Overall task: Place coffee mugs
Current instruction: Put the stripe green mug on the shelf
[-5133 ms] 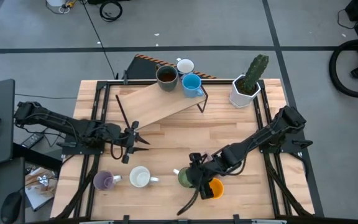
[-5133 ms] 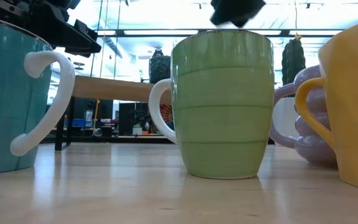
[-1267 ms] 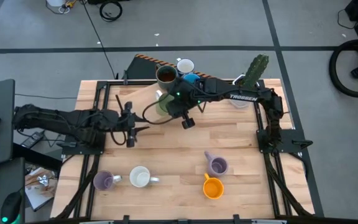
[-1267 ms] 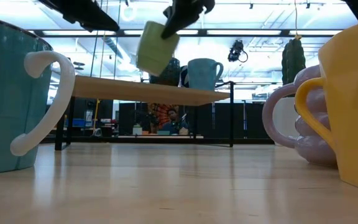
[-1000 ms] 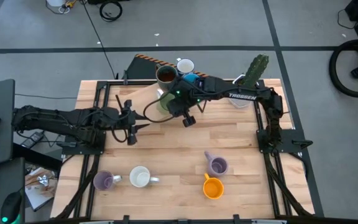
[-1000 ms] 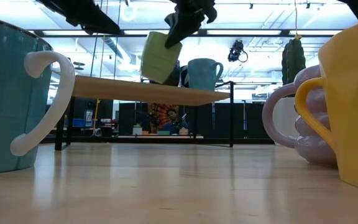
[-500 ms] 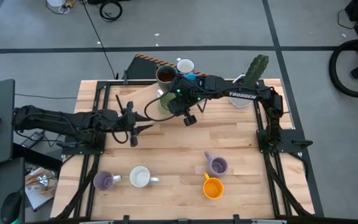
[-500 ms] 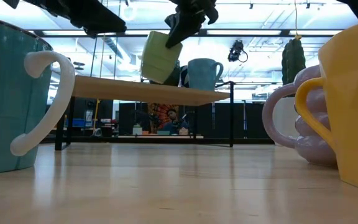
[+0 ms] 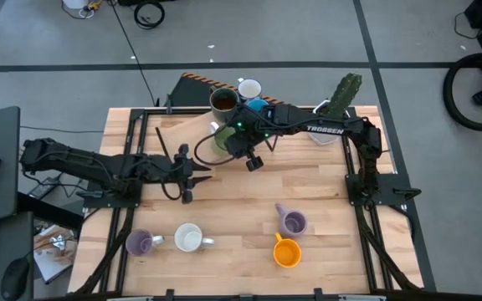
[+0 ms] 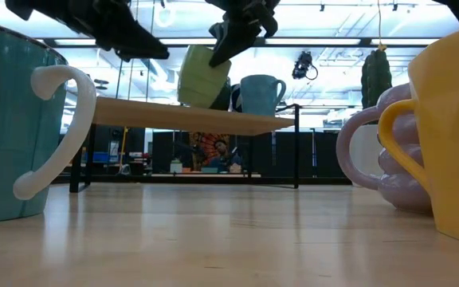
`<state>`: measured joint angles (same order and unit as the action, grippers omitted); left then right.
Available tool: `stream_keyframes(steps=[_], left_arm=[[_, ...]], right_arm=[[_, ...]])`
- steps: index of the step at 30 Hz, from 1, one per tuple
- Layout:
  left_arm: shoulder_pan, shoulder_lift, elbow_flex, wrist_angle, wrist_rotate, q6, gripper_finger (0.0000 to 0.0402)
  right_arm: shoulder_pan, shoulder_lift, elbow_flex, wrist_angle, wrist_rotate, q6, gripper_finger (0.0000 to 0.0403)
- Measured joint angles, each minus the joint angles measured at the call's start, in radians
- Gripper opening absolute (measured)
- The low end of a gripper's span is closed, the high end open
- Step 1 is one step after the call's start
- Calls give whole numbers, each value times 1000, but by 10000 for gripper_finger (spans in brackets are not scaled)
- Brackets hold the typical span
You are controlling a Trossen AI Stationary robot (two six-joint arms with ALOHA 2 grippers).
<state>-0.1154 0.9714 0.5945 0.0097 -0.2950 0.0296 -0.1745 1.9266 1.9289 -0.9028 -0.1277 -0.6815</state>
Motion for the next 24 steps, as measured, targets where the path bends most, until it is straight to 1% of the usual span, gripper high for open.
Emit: stream_keyframes(steps=[8,18,24], left_arm=[[0,-5,0,0,0,0,117],[1,-5,0,-1,-3,2,117],[1,-5,0,-10,-45,0,117]], right_arm=[[-2,1,0,1,4,-4,41],[-3,3,-1,60,72,-19,105],[-6,3,-1,106,86,-22,120]])
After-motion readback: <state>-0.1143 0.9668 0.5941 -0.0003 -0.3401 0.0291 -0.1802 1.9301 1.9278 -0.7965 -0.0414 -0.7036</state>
